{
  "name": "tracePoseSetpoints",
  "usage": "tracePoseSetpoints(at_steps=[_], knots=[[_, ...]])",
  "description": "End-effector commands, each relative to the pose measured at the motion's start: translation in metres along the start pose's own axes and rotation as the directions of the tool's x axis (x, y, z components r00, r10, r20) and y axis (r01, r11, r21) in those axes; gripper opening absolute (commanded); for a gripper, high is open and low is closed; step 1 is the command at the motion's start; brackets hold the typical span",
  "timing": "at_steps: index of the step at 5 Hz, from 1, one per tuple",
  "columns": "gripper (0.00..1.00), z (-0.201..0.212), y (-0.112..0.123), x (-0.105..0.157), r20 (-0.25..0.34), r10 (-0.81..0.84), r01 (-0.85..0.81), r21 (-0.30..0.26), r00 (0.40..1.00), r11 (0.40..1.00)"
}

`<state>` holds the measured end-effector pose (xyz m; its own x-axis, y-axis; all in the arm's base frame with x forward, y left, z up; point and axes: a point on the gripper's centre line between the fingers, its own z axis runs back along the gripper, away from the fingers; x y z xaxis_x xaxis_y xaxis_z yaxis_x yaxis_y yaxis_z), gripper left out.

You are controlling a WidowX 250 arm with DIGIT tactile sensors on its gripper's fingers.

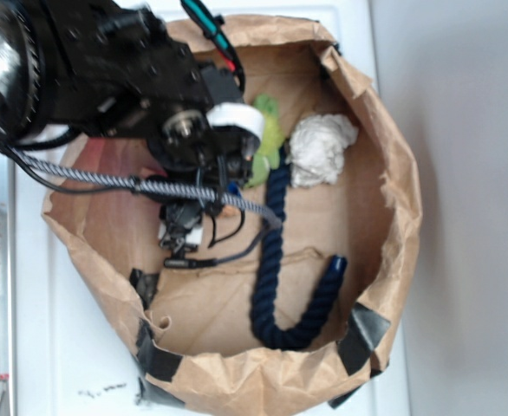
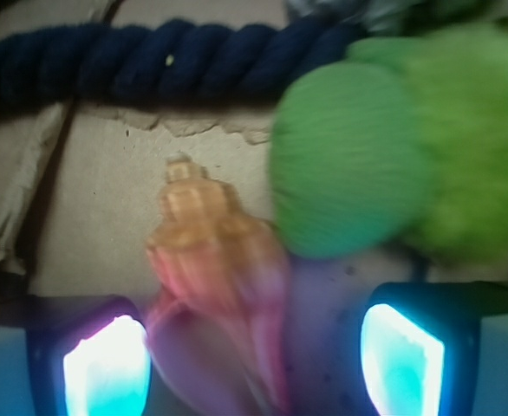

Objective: Grab the shell.

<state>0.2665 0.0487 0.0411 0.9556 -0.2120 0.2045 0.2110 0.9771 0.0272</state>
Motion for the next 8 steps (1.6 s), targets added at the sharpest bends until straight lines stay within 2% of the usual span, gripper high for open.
tracePoseSetpoints(at_steps=[1,2,3,6,7,8], knots=[[1.00,-0.006,-0.008,0.005,0.033,-0.014,0.011,0.088,0.999,0.996],[1.00,-0.015,-0.011,0.004,0.021,-0.016,0.014,0.109,1.000,0.994],[0.00,-0.015,-0.009,0.003,0.009,0.004,-0.005,0.110,1.000,0.994],[0.00,0.022,-0.003,0.006,0.043,0.021,-0.024,0.068,0.999,0.997],[0.00,0.064,0.000,0.011,0.049,0.056,-0.057,0.003,0.997,0.998],[0.00,0.103,-0.003,0.013,0.072,0.099,-0.099,-0.009,0.992,0.995]])
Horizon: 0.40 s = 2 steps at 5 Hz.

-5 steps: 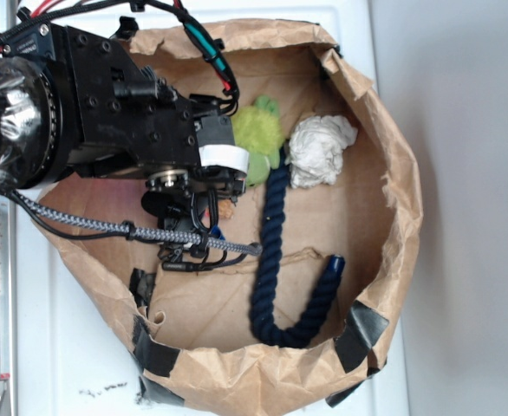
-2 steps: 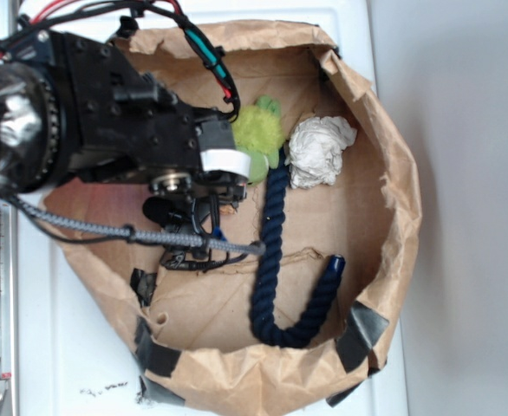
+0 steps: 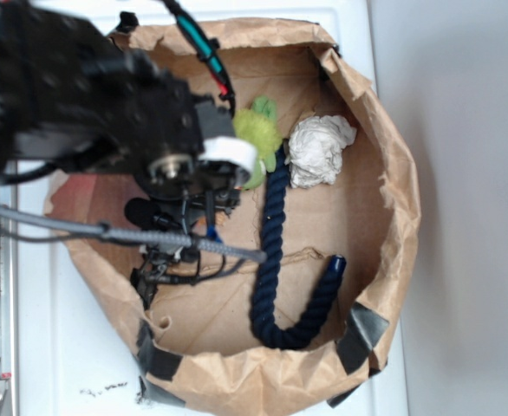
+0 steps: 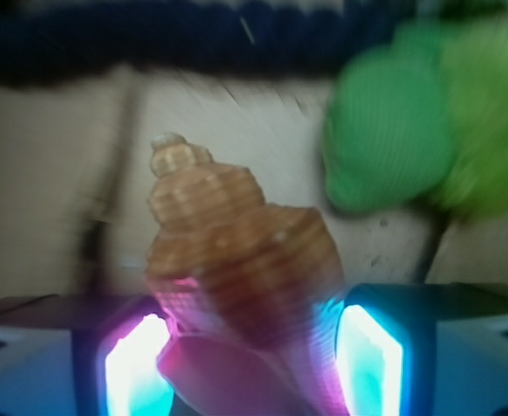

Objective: Grab the shell.

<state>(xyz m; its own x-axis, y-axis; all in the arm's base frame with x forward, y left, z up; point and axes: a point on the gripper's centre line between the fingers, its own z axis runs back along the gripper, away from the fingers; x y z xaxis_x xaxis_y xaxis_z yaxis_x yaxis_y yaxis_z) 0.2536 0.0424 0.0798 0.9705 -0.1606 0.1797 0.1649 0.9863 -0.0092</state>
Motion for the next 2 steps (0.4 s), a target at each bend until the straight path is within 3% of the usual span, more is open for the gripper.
tracePoseSetpoints(at_steps=[1,2], knots=[[0.00,0.0849,-0.0076,0.0206,0.121,0.119,-0.126,0.051,0.986,0.991],[0.00,0.0945,-0.0138,0.0298,0.114,0.152,-0.157,0.034,0.982,0.987]])
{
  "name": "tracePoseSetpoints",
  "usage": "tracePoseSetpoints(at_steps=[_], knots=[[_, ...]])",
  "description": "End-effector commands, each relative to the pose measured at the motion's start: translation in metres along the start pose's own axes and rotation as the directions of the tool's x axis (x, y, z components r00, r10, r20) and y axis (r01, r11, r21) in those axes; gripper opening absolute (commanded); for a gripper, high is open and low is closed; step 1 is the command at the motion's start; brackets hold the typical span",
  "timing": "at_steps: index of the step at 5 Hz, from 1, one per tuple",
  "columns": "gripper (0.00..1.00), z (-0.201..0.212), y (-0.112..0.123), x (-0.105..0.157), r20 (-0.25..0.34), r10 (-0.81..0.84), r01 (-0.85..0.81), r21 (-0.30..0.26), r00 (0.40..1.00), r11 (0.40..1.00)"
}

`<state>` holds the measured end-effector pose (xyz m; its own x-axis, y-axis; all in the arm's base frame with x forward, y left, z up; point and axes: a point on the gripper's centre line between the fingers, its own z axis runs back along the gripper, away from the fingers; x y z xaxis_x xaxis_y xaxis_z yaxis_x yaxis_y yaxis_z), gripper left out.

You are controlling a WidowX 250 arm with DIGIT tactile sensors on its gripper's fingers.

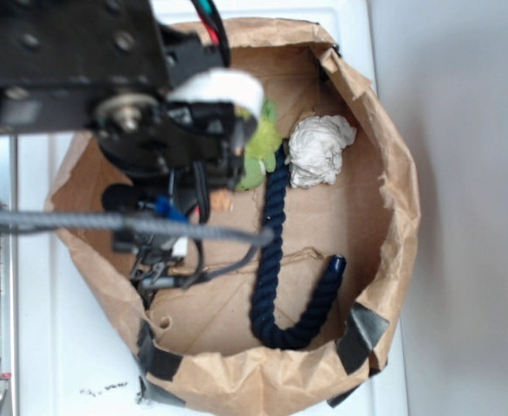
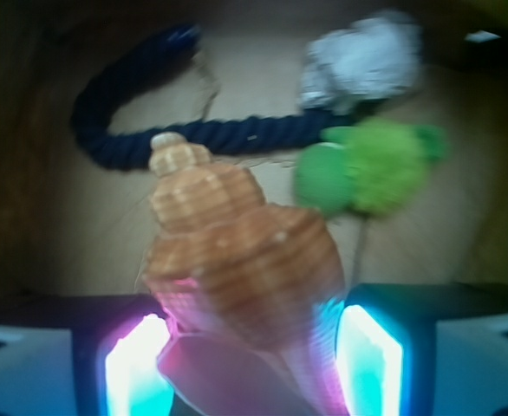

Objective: Grab the shell.

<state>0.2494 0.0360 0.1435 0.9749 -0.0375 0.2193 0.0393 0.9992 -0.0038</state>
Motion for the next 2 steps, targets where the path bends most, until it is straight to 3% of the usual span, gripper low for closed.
tracePoseSetpoints(at_steps=[1,2], knots=[[0.00,0.0341,-0.0129,0.0294,0.083,0.061,-0.059,-0.029,0.995,0.998],[0.00,0.0245,-0.0204,0.0381,0.120,0.090,-0.091,-0.004,0.989,0.996]])
